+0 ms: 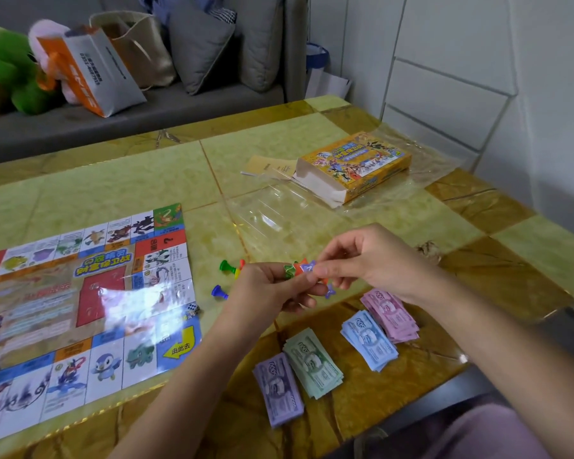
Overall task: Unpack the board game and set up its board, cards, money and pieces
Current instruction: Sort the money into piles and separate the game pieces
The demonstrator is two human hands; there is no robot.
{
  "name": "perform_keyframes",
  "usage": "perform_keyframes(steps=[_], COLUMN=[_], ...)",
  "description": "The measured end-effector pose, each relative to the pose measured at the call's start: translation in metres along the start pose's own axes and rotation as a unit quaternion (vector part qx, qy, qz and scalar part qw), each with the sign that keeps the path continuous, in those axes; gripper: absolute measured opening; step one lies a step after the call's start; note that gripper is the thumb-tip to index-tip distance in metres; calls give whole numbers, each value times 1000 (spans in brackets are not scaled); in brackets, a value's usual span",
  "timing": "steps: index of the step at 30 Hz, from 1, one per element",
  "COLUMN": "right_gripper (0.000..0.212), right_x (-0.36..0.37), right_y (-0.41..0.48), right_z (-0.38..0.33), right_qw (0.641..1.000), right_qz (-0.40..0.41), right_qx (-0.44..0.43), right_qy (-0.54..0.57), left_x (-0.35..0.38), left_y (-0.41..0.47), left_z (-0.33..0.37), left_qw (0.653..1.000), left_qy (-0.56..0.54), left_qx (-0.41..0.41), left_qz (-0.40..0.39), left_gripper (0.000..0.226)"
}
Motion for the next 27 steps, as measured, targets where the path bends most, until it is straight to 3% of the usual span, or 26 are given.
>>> perform_keyframes(steps=[7,15,21,27], right_gripper=[2,8,5,4], right_x=[0,7,3,-14], right_y=[6,8,8,9], right_z=[6,5,6,12], right_qw=[1000,1000,999,996], right_qz=[12,23,22,76], right_qx=[-8,-11,-6,41], right_qy=[-22,2,-49,9], left_x=[2,-11,-9,-33], left_y=[-5,-4,-5,-2], left_z=[-3,0,-3,5], left_qw=[992,1000,1000,997], left_qy=[-68,6,1,-27], left_qx=[-31,-5,-23,-9], left_qz=[-99,17,15,69], left_gripper=[31,16,13,14])
Point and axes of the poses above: each hand's wrist, its own y-axis towards the middle knuckle, its own x-axis out of the palm, z = x × y, the point moved 7 cm from there along y, towards the middle knuckle, and after that the axes turned 7 degrees about -x, right-handed, at the moved point
